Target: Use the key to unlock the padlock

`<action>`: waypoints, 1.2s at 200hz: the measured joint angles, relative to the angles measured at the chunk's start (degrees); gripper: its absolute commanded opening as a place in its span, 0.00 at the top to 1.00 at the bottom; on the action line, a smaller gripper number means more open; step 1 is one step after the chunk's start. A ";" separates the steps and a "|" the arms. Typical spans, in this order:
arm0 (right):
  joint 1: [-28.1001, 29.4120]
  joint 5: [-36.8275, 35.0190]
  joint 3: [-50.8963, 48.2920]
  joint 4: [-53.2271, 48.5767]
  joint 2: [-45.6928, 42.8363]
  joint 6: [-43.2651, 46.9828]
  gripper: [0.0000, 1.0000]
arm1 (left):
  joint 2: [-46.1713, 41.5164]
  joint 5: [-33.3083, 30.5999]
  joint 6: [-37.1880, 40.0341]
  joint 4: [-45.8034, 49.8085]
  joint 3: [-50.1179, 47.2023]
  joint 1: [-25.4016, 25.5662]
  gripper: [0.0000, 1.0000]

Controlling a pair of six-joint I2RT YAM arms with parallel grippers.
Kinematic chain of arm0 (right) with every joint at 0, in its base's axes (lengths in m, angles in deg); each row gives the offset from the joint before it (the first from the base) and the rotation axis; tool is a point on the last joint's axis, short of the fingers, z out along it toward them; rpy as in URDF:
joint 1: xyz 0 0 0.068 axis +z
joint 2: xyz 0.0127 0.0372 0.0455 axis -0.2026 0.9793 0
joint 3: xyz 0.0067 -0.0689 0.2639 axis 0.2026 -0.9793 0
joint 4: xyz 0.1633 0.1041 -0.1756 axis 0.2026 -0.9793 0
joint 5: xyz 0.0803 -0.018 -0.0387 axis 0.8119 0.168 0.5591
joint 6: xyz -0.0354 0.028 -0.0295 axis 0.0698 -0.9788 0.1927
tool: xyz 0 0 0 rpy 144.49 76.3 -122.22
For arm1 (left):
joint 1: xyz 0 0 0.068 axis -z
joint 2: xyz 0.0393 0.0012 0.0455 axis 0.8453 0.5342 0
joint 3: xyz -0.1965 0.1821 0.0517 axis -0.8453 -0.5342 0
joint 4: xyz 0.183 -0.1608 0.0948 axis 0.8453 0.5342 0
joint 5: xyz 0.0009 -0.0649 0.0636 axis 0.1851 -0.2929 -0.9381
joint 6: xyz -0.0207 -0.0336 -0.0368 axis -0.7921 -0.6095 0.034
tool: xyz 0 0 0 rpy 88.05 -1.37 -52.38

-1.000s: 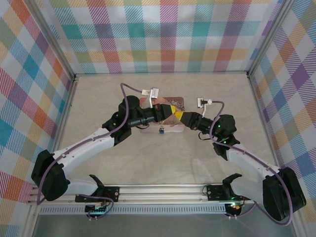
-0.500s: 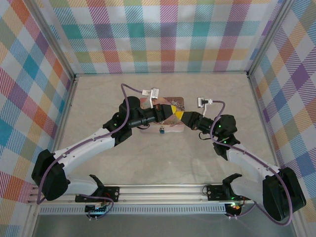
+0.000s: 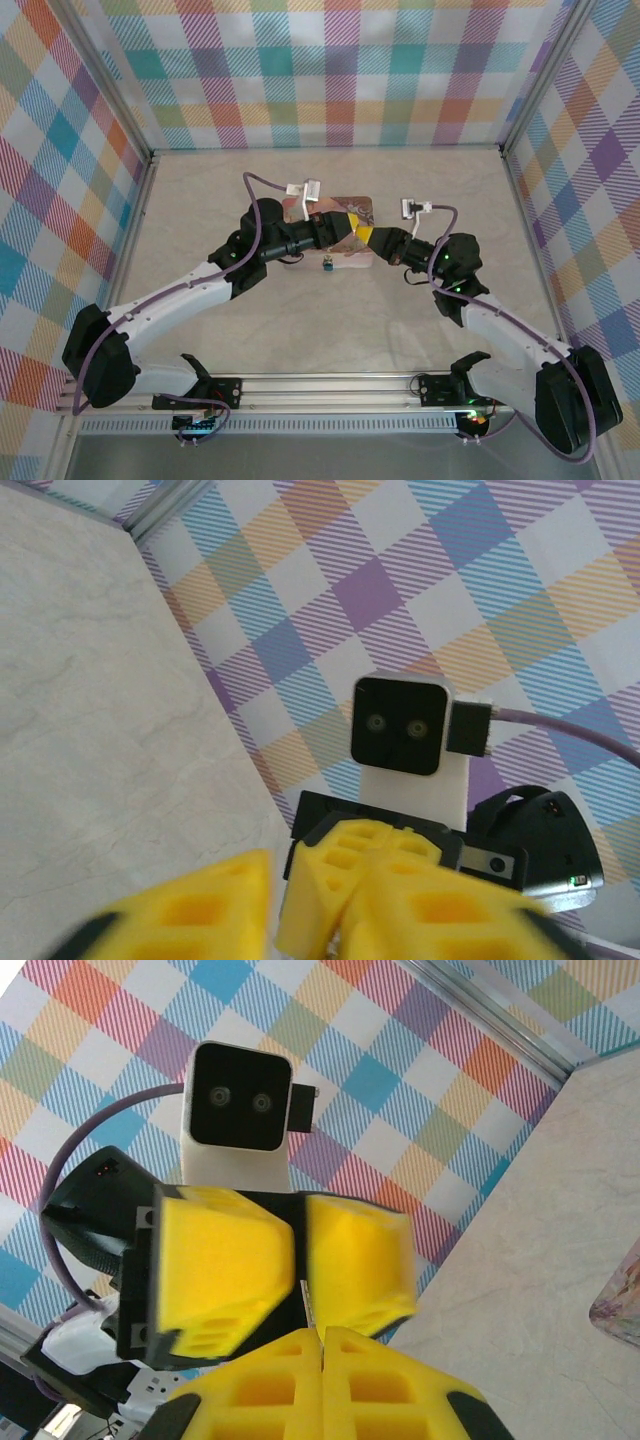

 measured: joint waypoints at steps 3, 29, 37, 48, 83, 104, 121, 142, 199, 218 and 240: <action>0.00 0.00 0.00 -0.28 -0.24 0.17 1.00 | -0.09 -0.15 -0.02 0.00 -0.11 0.00 0.37; 0.00 -0.09 0.00 -3.67 -2.23 2.23 1.00 | -1.53 -1.62 0.44 1.77 -0.81 0.00 0.35; 0.00 -0.42 0.02 -5.18 -2.99 2.93 1.00 | -2.16 -2.19 0.72 2.60 -0.85 0.00 0.34; 0.00 -0.81 0.04 -7.37 -4.11 3.98 1.00 | -3.08 -2.86 1.38 3.87 -0.85 0.00 0.34; 0.00 -2.47 0.68 -16.35 -7.80 8.68 1.00 | -6.75 -5.42 3.48 10.19 -0.87 -0.02 0.33; -0.07 -4.11 1.86 -23.58 -10.03 12.39 1.00 | -8.72 -7.23 4.79 14.45 -1.75 -0.02 0.31; -0.17 -5.46 2.99 -28.85 -11.28 15.43 1.00 | -9.86 -8.50 5.18 16.94 -4.17 -0.02 0.28; -0.17 -7.58 4.24 -34.56 -11.87 19.32 1.00 | -10.34 -9.92 5.20 18.10 -9.09 0.00 0.22; -0.17 -12.50 4.46 -43.41 -10.75 26.05 1.00 | -6.25 -14.71 5.62 15.80 -18.40 -0.02 0.18; -0.17 -13.35 4.46 -44.48 -9.38 27.15 1.00 | -2.95 -16.74 5.84 12.87 -18.51 -0.09 0.18; -0.17 -13.99 4.46 -44.89 -8.28 27.71 1.00 | 0.79 -18.47 6.03 9.75 -18.51 -0.81 0.18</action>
